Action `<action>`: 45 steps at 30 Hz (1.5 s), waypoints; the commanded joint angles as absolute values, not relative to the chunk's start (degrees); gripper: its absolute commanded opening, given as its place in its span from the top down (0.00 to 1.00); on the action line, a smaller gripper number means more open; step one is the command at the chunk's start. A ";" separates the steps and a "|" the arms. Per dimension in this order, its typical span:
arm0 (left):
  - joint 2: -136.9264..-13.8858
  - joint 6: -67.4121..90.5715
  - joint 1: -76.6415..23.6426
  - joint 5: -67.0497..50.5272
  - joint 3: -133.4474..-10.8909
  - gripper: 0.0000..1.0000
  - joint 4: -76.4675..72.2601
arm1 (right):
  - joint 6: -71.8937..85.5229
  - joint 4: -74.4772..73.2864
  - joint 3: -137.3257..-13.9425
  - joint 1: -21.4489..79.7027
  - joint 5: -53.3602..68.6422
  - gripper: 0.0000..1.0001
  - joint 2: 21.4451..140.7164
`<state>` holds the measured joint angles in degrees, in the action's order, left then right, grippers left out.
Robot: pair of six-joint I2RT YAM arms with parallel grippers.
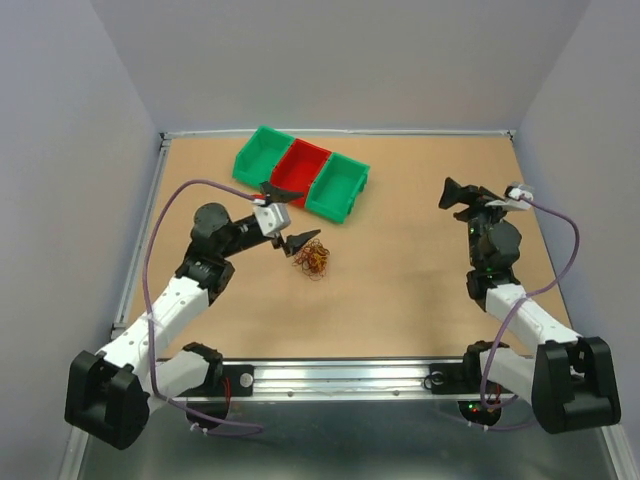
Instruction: Untangle the cables
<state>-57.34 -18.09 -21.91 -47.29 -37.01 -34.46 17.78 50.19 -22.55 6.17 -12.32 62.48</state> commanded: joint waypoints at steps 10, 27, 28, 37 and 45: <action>-87.61 -27.69 -33.92 -14.96 -56.33 0.01 -0.19 | 23.30 23.76 -27.52 6.33 -7.62 0.00 52.65; -90.82 -31.30 -36.31 -28.87 -58.57 1.00 3.19 | 23.03 39.61 -19.60 8.34 35.39 0.26 62.39; -88.35 -30.68 -34.91 -31.09 -57.23 1.00 1.08 | 22.16 40.77 -20.30 9.48 36.99 0.26 63.53; -77.35 -31.29 -30.32 -43.42 -52.12 1.00 -4.92 | 11.35 47.97 -25.31 24.51 40.16 0.20 76.53; -78.22 -30.94 -29.97 -46.31 -52.64 1.00 -4.40 | 11.60 67.13 -28.73 33.65 36.31 0.17 88.49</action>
<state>-78.06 -30.65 -30.02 -42.15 -52.12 -3.11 12.80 52.82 -23.88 30.22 37.89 84.58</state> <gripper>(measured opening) 0.041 0.829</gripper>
